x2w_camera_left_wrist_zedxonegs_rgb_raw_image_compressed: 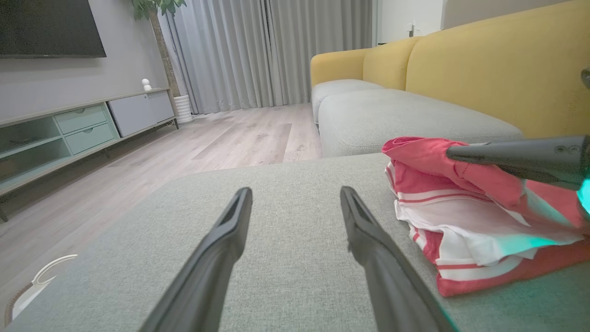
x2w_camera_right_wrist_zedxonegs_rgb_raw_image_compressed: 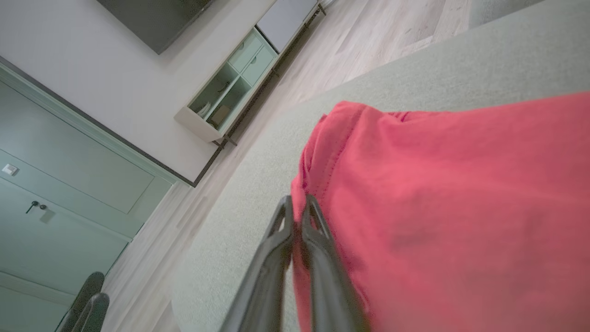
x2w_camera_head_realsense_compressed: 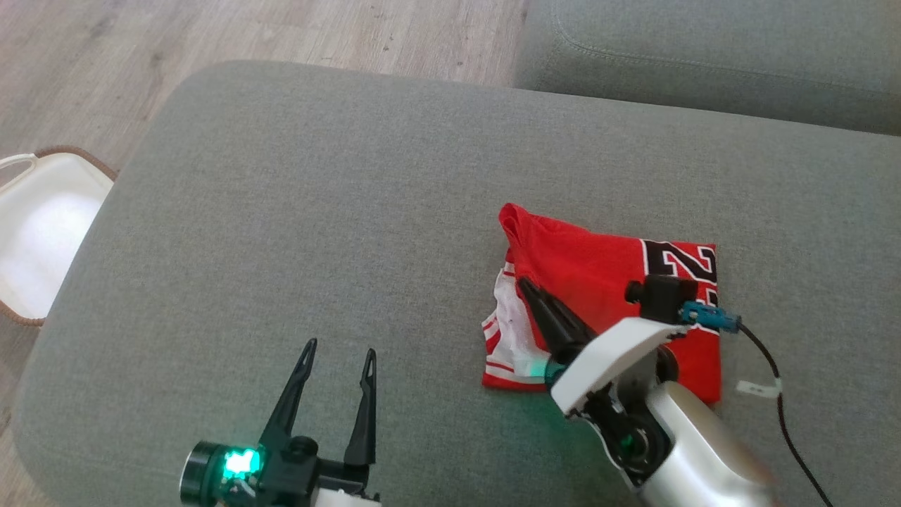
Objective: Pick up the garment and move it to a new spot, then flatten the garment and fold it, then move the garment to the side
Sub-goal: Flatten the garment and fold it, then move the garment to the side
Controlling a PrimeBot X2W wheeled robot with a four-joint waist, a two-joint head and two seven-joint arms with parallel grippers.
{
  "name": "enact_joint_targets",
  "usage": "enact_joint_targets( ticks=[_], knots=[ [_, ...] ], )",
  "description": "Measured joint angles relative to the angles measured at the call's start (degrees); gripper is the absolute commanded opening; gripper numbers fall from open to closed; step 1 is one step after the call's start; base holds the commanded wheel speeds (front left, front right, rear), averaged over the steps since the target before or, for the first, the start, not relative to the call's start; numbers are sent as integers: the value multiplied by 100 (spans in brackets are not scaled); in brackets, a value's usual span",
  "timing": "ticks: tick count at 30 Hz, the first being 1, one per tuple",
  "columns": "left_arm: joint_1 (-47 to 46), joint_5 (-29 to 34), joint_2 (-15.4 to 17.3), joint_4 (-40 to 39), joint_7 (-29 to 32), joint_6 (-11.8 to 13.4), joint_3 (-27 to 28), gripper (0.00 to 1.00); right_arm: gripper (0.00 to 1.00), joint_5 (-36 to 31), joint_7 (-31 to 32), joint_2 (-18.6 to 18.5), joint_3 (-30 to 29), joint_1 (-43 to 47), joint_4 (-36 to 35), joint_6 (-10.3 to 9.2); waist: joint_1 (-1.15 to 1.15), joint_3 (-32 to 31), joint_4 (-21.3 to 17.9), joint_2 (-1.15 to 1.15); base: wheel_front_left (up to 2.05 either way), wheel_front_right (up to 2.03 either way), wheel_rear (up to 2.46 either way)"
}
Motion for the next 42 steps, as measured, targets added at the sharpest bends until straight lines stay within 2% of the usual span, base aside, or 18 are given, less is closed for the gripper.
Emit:
enact_joint_targets(
  ticks=[2,6,9,13,17,20,24,28,34,42],
  knots=[
    [-2,1,-19,14,0,0,25,100,100,183,-194,0,192,-161,125,0,0,-21,-2,0,0,0,0],
    [4,1,-33,16,-1,3,119,100,100,178,-534,4,211,-300,277,1,0,-80,-58,0,0,0,0],
    [44,1,-35,-9,-1,14,235,100,100,-437,-917,-29,-98,-309,410,1,0,-186,-144,0,0,0,0],
    [258,-12,-44,-25,-1,60,419,100,100,-1141,-1402,-334,-719,-177,241,1,0,-369,-291,0,0,0,0],
    [463,-111,-73,-22,0,51,535,100,100,-1786,-1634,-694,-1413,363,-68,1,0,-516,-482,0,0,0,0],
    [477,-151,-109,-42,0,37,631,100,100,-2332,-1723,-805,-1879,921,-296,1,-1,-622,-599,0,0,0,0],
    [517,-220,-145,-118,0,-47,711,100,100,-3118,-1729,-765,-2370,1699,-831,1,0,-762,-718,0,0,0,0],
    [804,-254,-196,-292,0,-159,825,100,100,-3751,-1729,-461,-2548,2599,-1071,1,-2,-931,-850,0,0,0,0],
    [1117,-250,-197,-319,0,-330,922,100,100,-3773,-1729,-248,-2575,2921,-1183,1,-1,-1057,-973,0,0,0,0],
    [1185,-201,-248,-402,0,-391,1180,100,100,-3711,-1729,-237,-2432,2904,-1176,1,0,-1059,-1101,0,0,0,0]
  ],
)
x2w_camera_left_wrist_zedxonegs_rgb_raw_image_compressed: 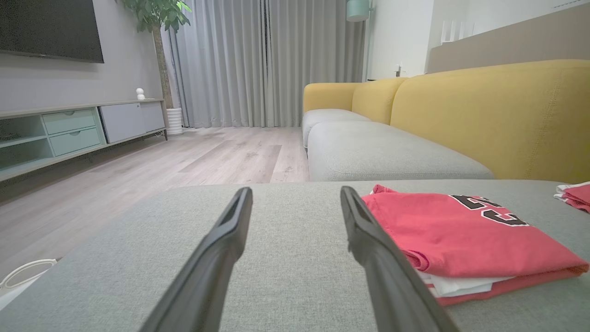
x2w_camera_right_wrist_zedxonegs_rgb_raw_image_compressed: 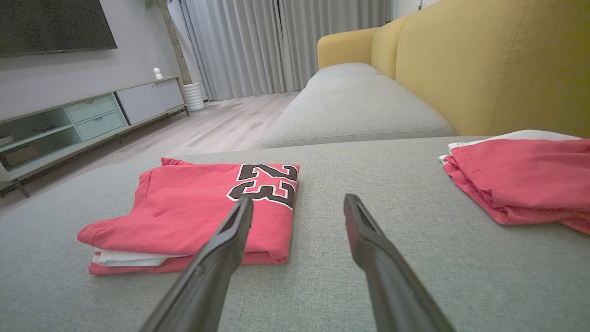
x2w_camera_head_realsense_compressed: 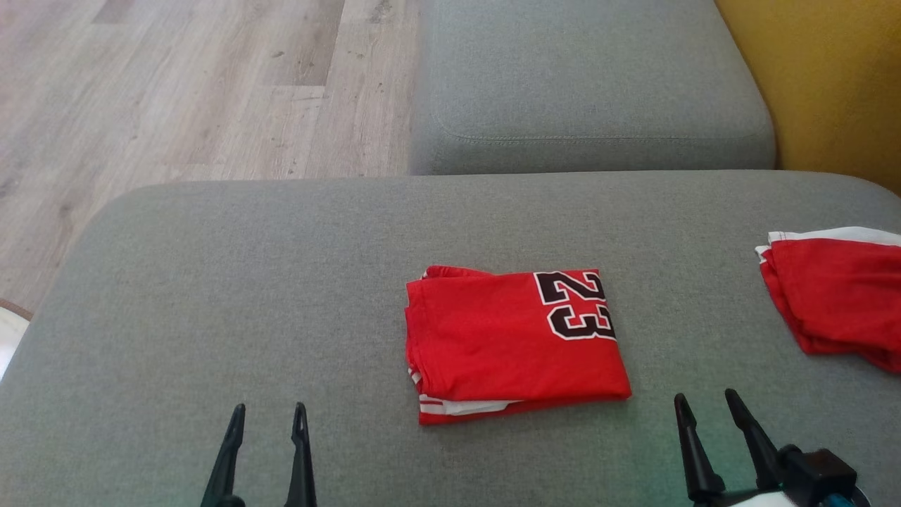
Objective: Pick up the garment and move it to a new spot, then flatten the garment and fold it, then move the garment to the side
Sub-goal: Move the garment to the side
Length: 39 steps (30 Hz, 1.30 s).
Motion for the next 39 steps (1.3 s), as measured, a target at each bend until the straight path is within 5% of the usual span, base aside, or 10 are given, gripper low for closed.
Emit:
enact_joint_targets(
  ticks=[23,32,39],
  knots=[
    [-4,201,-82,-102,0,-316,56,100,100,-32,0,83,-18,-127,66,0,0,129,63,0,0,0,0],
    [-53,249,-126,-91,0,-409,8,100,100,120,15,60,131,-1156,1098,0,0,425,215,0,0,0,0],
    [-270,352,-154,-58,0,-408,-152,100,100,950,1180,43,31,-2337,2217,0,0,731,435,0,0,0,0]
  ],
)
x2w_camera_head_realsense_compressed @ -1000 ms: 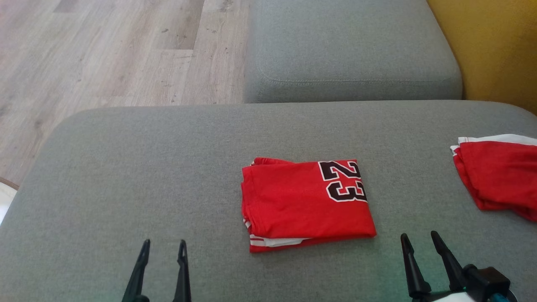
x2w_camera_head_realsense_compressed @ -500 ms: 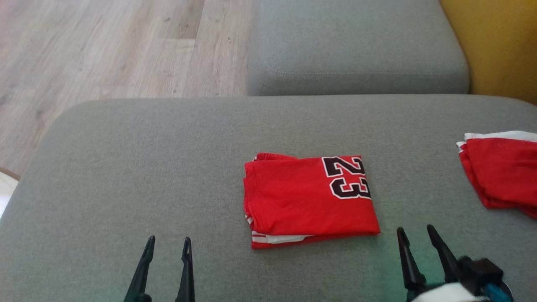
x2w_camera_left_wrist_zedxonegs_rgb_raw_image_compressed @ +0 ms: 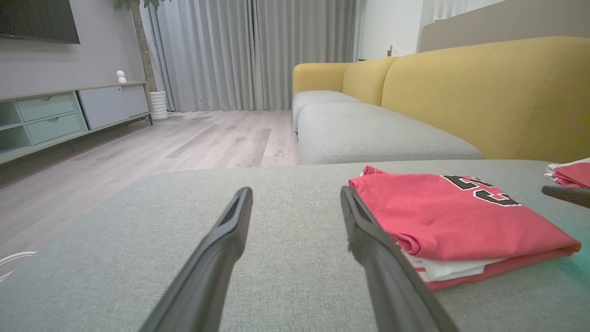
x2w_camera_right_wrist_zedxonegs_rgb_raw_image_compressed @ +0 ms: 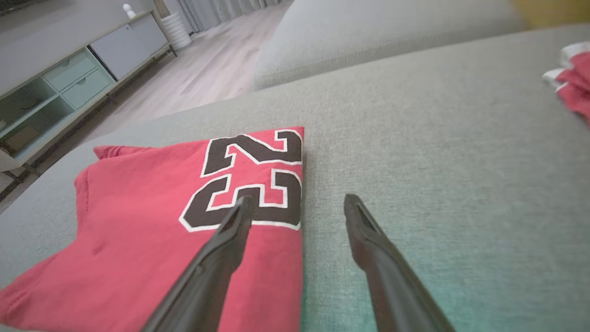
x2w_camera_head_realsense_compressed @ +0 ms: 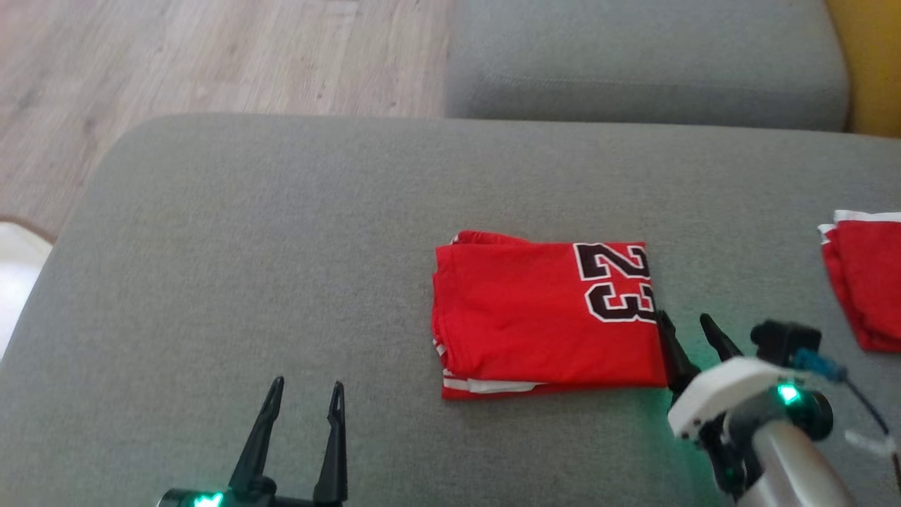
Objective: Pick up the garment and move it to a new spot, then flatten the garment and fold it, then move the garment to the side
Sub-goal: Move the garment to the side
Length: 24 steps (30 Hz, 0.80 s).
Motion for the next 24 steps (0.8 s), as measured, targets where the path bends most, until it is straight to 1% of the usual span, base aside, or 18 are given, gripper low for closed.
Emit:
enact_joint_targets(
  ticks=[3,6,9,10,11,15,18,21,24],
  knots=[
    [-93,-1,-3,33,0,-3,-75,100,100,282,275,-88,25,-309,332,0,0,139,88,0,0,0,0],
    [-236,-2,-11,62,0,-1,-132,100,100,288,387,-272,126,-578,686,0,1,260,184,0,0,0,0],
    [-297,-13,-18,68,0,1,-155,100,100,330,514,-335,314,-780,955,0,1,353,252,0,0,0,0],
    [-309,-14,-20,77,0,1,-163,100,41,381,537,-335,400,-818,1020,0,1,378,266,0,0,0,0],
    [-319,-14,-21,85,0,2,-166,100,0,447,554,-335,499,-853,1061,0,1,399,276,0,0,0,0],
    [-325,-18,-25,89,0,52,-186,100,0,804,580,-410,798,-976,1087,0,0,486,266,0,0,0,0],
    [-340,-37,-27,83,0,62,-188,100,0,865,441,-565,926,-1042,1083,1,0,553,200,0,0,0,0],
    [-373,-111,-30,74,0,103,-200,100,0,861,410,-826,1023,-1195,1055,1,0,640,72,0,0,0,0],
    [-480,-136,-33,51,-1,108,-238,100,0,824,400,-1241,1043,-1467,902,1,0,773,-107,0,0,0,0]
  ],
)
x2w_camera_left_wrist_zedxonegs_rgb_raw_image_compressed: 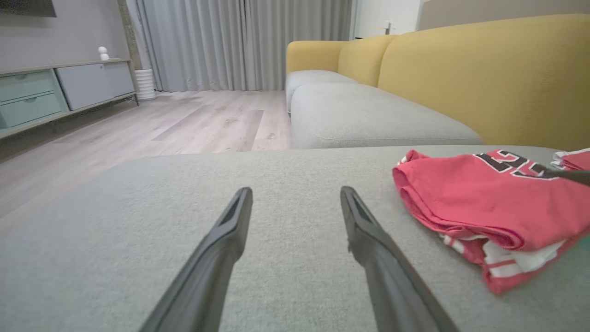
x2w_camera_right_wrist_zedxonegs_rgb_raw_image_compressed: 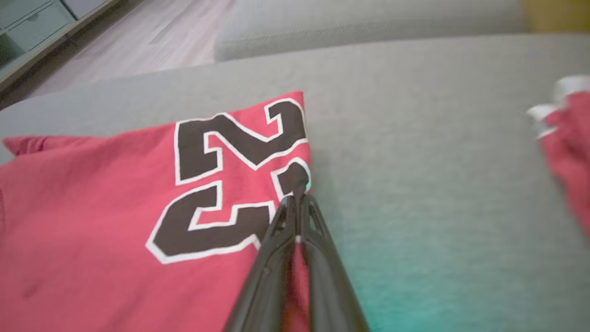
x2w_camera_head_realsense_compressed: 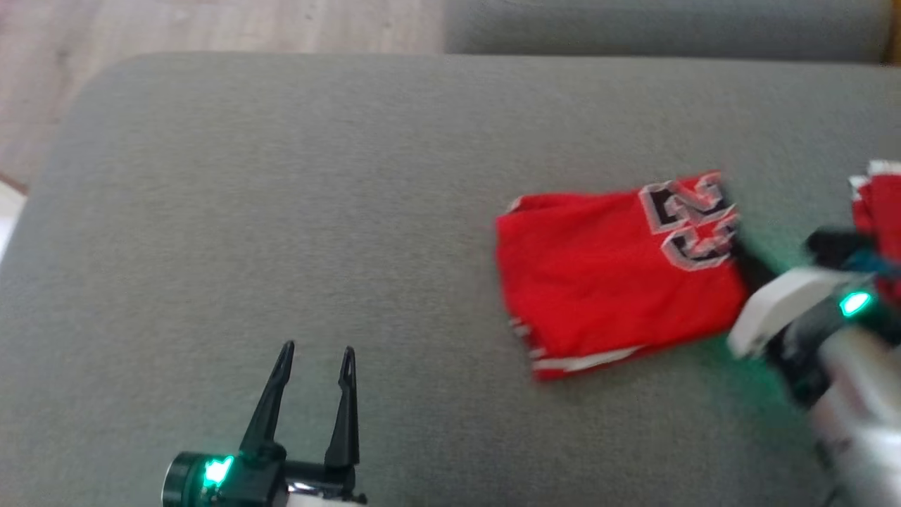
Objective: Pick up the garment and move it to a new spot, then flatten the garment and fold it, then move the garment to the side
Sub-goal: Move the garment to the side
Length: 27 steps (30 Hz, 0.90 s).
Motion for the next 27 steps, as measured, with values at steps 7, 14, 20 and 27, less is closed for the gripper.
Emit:
enact_joint_targets(
  ticks=[7,14,20,27],
  knots=[
    [-382,3,-13,-44,0,0,-45,100,0,-167,276,-1061,-183,-699,-552,0,0,469,-436,0,0,0,0],
    [-859,4,-22,-75,-9,-8,-81,100,0,-247,666,-2017,-775,-851,-1094,0,1,971,-725,0,0,0,0],
    [-1061,4,-26,-67,-10,-13,-79,100,0,-408,1202,-2562,-1684,-573,-1796,0,0,1297,-931,0,0,0,0],
    [-1196,-235,-34,-82,-15,56,-16,100,100,-961,1447,-2352,-2763,50,-2334,-1,0,1423,-932,0,0,0,0]
  ],
)
